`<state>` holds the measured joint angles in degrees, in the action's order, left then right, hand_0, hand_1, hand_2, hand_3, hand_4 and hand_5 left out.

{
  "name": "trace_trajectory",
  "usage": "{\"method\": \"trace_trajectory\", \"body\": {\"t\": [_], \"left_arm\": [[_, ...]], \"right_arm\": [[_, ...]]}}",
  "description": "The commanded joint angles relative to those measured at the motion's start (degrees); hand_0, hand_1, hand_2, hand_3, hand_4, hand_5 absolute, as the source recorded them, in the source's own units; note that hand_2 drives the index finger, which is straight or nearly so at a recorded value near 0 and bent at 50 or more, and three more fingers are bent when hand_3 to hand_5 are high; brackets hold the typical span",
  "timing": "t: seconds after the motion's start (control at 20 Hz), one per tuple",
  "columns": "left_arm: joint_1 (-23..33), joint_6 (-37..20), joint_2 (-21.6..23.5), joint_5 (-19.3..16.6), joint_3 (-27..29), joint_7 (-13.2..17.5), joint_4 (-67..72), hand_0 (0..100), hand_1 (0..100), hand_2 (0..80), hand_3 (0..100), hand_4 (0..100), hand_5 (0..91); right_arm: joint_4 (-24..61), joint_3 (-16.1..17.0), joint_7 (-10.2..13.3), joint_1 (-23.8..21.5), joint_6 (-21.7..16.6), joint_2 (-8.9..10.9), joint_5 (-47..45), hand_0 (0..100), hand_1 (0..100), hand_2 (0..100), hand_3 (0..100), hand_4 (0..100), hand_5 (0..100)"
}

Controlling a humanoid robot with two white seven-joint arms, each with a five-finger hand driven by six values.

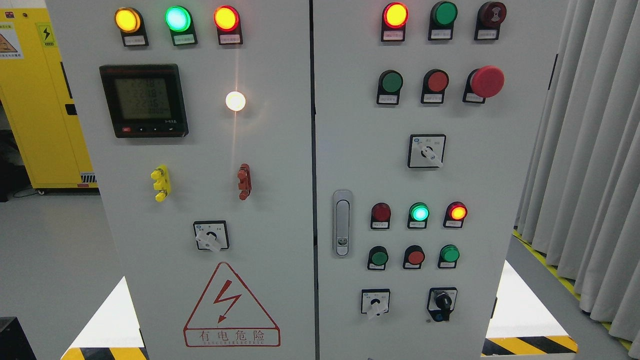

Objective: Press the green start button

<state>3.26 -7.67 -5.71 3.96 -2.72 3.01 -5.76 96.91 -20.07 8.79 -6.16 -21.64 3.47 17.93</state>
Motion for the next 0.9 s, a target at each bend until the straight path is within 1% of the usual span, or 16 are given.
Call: {"method": "trace_trajectory", "body": {"t": [0.0,0.3,0.45,0.55,0.6,0.65,0.7,0.75,0.8,0.85], "left_arm": [[0.0,0.0,0.0,0.0,0.0,0.0,0.0,12,56,0.0,0,0,0.0],[0.0,0.0,0.0,0.0,0.0,0.0,0.0,12,56,0.0,0,0,0.0],[0.0,0.0,0.0,0.0,0.0,0.0,0.0,12,56,0.0,0,0,0.0],[0.0,0.0,0.0,0.0,0.0,0.0,0.0,12,56,0.0,0,0,0.0],[0.0,0.0,0.0,0.0,0.0,0.0,0.0,12,56,0.0,0,0,0.0],[0.0,0.0,0.0,0.0,0.0,0.0,0.0,12,56,0.0,0,0,0.0],[0.0,0.0,0.0,0.0,0.0,0.0,0.0,12,56,0.0,0,0,0.0],[0.0,0.0,0.0,0.0,0.0,0.0,0.0,12,56,0.0,0,0,0.0],[0.0,0.0,0.0,0.0,0.0,0.0,0.0,12,56,0.0,0,0,0.0],[0.0,0.0,0.0,0.0,0.0,0.0,0.0,12,56,0.0,0,0,0.0]], "right_arm": [[0.0,0.2,0.0,0.0,0.0,-0.04,0.0,65,73,0,16,27,18],[0.0,0.2,0.0,0.0,0.0,-0.13,0.0,65,73,0,16,27,18],[0.5,0.7,0.0,0.2,0.1,-0.04,0.3,65,73,0,16,27,18],[1.3,1.7,0.0,0.7,0.4,-0.04,1.0,63,73,0,19,28,19],[2.0,2.6,0.1,1.3,0.6,-0.04,2.4,57,74,0,23,32,22],[2.6,3.9,0.1,2.4,0.8,-0.13,5.1,50,76,0,34,47,36],[2.8,5.6,0.3,3.4,0.8,-0.21,8.4,49,77,0,42,57,49],[3.1,7.1,0.9,4.3,0.8,-0.30,12.4,51,80,0,59,75,74],[3.2,8.0,1.7,5.2,0.8,-0.56,16.7,53,82,0,72,86,85],[3.2,8.6,2.5,6.1,0.7,-0.65,20.9,54,82,0,73,86,85]]}}
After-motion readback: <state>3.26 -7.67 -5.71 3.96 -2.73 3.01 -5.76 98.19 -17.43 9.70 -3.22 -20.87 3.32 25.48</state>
